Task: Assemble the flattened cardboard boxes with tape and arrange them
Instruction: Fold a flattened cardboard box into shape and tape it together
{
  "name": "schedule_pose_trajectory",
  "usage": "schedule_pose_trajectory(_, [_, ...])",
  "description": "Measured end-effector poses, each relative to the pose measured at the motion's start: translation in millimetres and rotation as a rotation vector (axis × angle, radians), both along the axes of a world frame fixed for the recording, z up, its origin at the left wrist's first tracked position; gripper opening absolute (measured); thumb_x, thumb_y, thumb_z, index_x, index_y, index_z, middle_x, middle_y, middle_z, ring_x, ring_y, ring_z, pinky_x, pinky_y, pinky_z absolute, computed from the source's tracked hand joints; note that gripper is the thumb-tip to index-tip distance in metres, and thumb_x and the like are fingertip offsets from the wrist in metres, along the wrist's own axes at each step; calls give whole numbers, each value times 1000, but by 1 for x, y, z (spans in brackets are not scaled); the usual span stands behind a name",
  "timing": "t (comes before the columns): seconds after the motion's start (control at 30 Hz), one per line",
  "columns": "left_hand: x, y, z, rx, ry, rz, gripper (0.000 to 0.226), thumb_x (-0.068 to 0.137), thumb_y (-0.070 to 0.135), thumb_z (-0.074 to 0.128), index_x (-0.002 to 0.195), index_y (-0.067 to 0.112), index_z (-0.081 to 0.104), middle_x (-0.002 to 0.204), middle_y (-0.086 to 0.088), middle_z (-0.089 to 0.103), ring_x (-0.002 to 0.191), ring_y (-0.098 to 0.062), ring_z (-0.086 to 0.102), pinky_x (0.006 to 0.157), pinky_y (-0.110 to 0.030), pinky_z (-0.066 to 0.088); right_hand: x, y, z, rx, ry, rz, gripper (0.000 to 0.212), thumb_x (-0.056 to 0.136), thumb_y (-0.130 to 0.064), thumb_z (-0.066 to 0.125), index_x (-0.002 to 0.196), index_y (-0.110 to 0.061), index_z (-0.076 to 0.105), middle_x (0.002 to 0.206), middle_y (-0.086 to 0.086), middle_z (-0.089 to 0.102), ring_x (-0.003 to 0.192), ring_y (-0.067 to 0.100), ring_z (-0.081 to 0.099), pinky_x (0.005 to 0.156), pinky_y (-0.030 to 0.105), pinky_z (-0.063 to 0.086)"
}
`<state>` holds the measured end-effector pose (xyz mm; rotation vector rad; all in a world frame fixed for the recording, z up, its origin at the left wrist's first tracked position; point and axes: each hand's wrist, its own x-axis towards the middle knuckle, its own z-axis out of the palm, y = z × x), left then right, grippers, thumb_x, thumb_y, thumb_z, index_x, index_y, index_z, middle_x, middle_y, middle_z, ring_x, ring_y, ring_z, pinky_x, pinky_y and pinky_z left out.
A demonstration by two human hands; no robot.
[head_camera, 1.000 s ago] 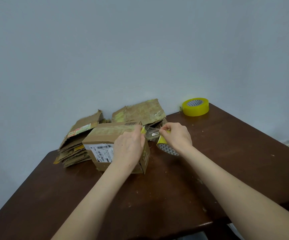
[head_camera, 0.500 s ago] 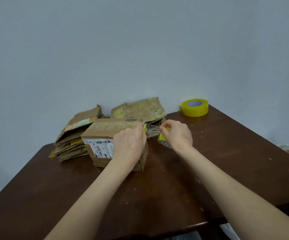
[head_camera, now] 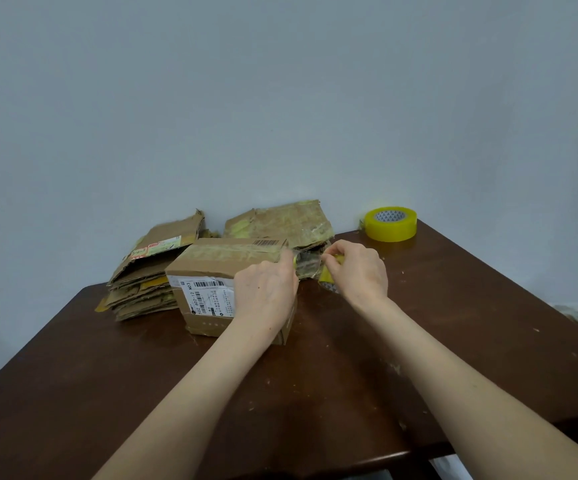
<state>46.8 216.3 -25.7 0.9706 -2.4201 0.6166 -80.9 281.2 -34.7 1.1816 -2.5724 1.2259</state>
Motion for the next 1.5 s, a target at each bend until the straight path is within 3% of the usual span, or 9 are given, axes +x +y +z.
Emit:
schedule_pose_trajectory(0.33, [-4, 4, 1, 32, -61, 38, 23, 100, 25, 35, 118, 18, 47, 64, 4, 44, 60, -22, 47, 48, -27, 26, -1, 4, -3, -127, -207, 56, 16, 90, -35, 58, 95, -28, 72, 102, 1, 72, 101, 24, 61, 80, 33, 48])
schedule_pose_trajectory(0.5, [-3, 1, -1, 21, -30, 35, 24, 100, 27, 36, 119, 19, 48, 60, 6, 41, 58, -22, 47, 45, -26, 22, 1, 4, 0, -161, -244, 71, 16, 89, -33, 59, 94, -28, 73, 103, 1, 71, 101, 23, 61, 80, 32, 48])
schedule_pose_trajectory(0.73, [0, 3, 1, 86, -18, 3, 24, 100, 28, 36, 121, 20, 45, 61, 7, 42, 59, -20, 51, 52, -27, 37, -6, 4, -7, -132, -270, 20, 18, 91, -35, 58, 97, -27, 72, 103, 1, 71, 97, 23, 62, 73, 29, 45])
schedule_pose_trajectory(0.97, [3, 6, -4, 44, -81, 75, 22, 99, 27, 35, 111, 16, 50, 64, 4, 41, 60, -22, 46, 44, -27, 20, -3, 1, -8, -79, -245, 63, 17, 92, -35, 56, 95, -27, 70, 107, 2, 69, 99, 24, 61, 72, 28, 42])
schedule_pose_trajectory(1.07, [2, 7, -6, 60, -84, 66, 23, 99, 30, 34, 110, 17, 49, 67, 2, 45, 60, -22, 45, 45, -28, 21, -8, 3, -4, -86, -247, 86, 13, 90, -35, 58, 91, -29, 70, 104, 1, 70, 100, 23, 62, 74, 29, 44])
schedule_pose_trajectory(1.23, [13, 0, -1, 164, 53, -33, 25, 99, 35, 36, 109, 19, 53, 65, 6, 55, 58, -17, 57, 52, -30, 49, -31, 17, -8, -39, -221, 37, 13, 90, -33, 57, 89, -30, 69, 104, 0, 69, 99, 24, 61, 77, 33, 48])
schedule_pose_trajectory(1.37, [-2, 6, 1, 317, 210, -137, 22, 99, 33, 36, 109, 20, 51, 66, 5, 57, 61, -20, 57, 61, -36, 51, -39, 21, -16, -167, -335, 93, 12, 90, -29, 58, 88, -26, 69, 94, -7, 64, 95, 17, 57, 73, 30, 43])
schedule_pose_trajectory(1.5, [-29, 7, -31, 633, 151, -93, 21, 97, 29, 42, 115, 20, 47, 87, 0, 68, 80, -21, 64, 73, -40, 54, -44, 23, -18, -327, -359, 59, 14, 91, -25, 56, 91, -25, 70, 94, -9, 65, 94, 14, 55, 76, 28, 40])
